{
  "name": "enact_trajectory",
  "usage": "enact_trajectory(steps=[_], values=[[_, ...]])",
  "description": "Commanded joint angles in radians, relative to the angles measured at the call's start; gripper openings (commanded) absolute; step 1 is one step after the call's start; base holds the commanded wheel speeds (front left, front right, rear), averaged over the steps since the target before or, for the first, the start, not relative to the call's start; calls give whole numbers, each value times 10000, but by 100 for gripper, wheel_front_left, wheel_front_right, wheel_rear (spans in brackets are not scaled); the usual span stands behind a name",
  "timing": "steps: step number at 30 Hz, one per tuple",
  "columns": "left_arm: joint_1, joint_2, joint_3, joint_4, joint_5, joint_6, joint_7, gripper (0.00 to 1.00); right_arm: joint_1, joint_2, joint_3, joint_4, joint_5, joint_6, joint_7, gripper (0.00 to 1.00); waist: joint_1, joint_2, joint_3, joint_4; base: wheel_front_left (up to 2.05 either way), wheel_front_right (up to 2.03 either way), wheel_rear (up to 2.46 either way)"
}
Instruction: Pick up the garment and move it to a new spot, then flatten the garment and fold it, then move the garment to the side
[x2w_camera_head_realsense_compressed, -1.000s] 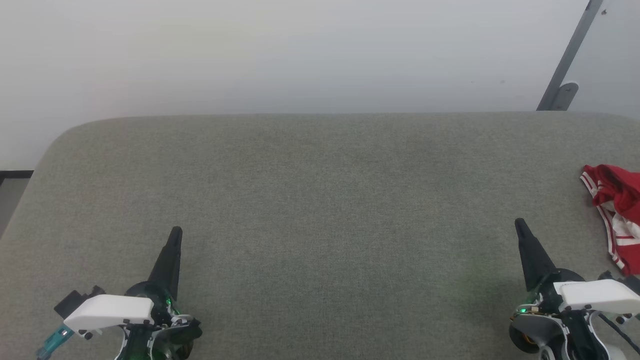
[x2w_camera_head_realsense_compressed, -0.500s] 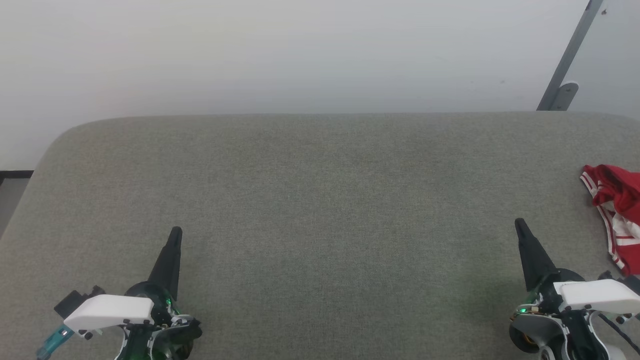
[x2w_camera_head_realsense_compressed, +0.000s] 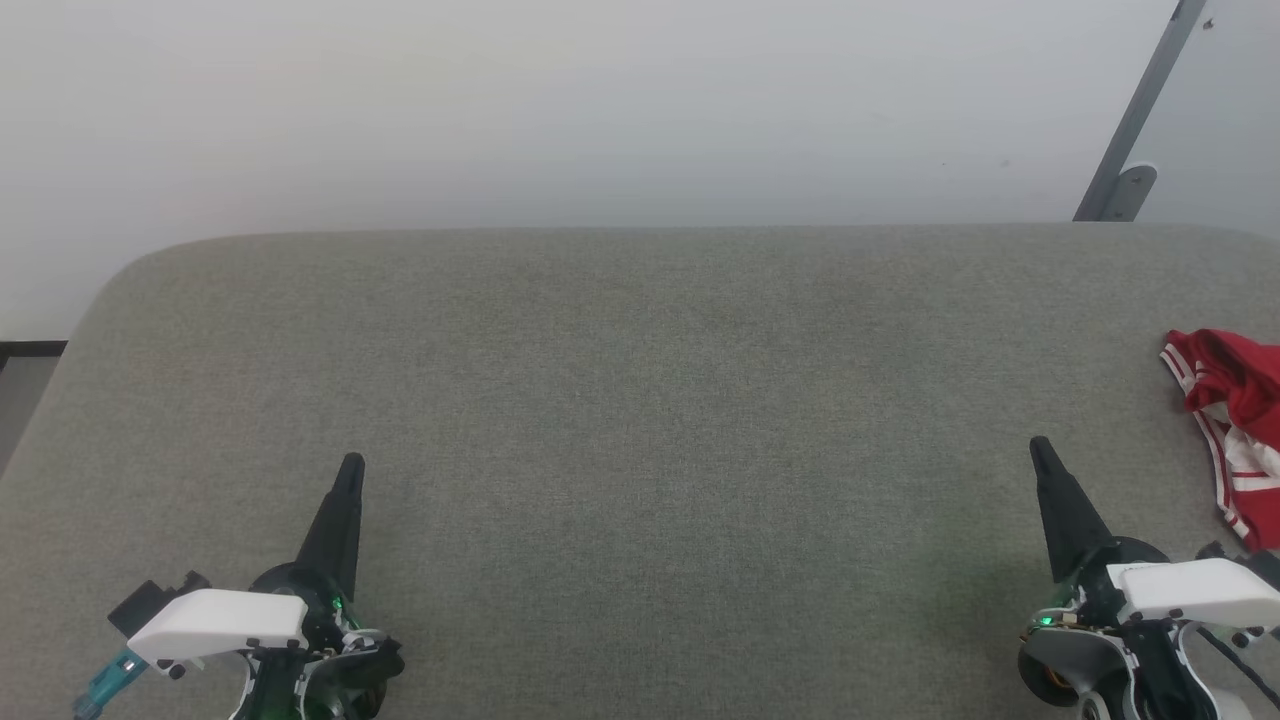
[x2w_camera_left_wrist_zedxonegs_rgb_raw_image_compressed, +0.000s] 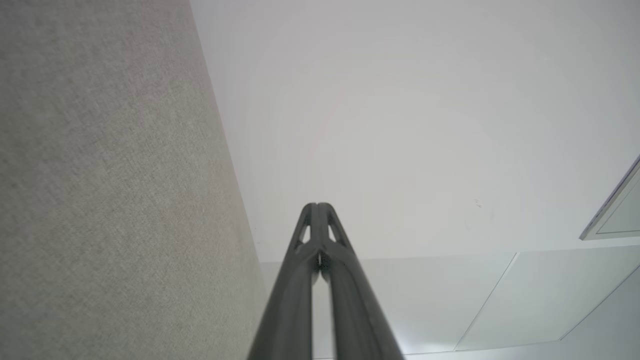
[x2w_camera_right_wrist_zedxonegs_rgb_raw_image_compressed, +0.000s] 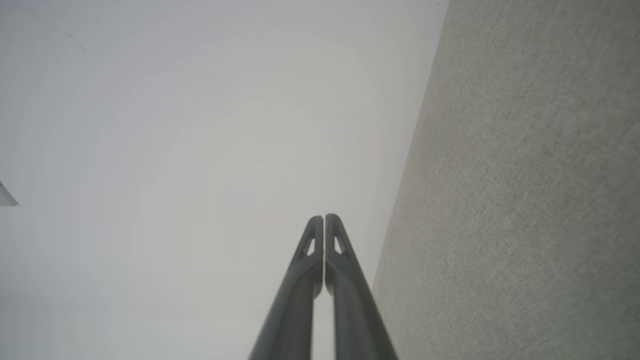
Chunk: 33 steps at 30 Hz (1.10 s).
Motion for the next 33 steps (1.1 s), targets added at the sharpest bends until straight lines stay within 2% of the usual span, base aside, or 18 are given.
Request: enact_trajectory(steps=[1, 33], values=[[-118, -19, 0, -4, -34, -50, 32, 0, -54, 31, -3, -41, 43, 0, 27, 0, 0, 0, 0, 0, 0, 0, 0], [-118, -19, -3, -5, -35, -50, 30, 0, -53, 31, -3, -40, 44, 0, 24, 0, 0, 0, 0, 0, 0, 0, 0]])
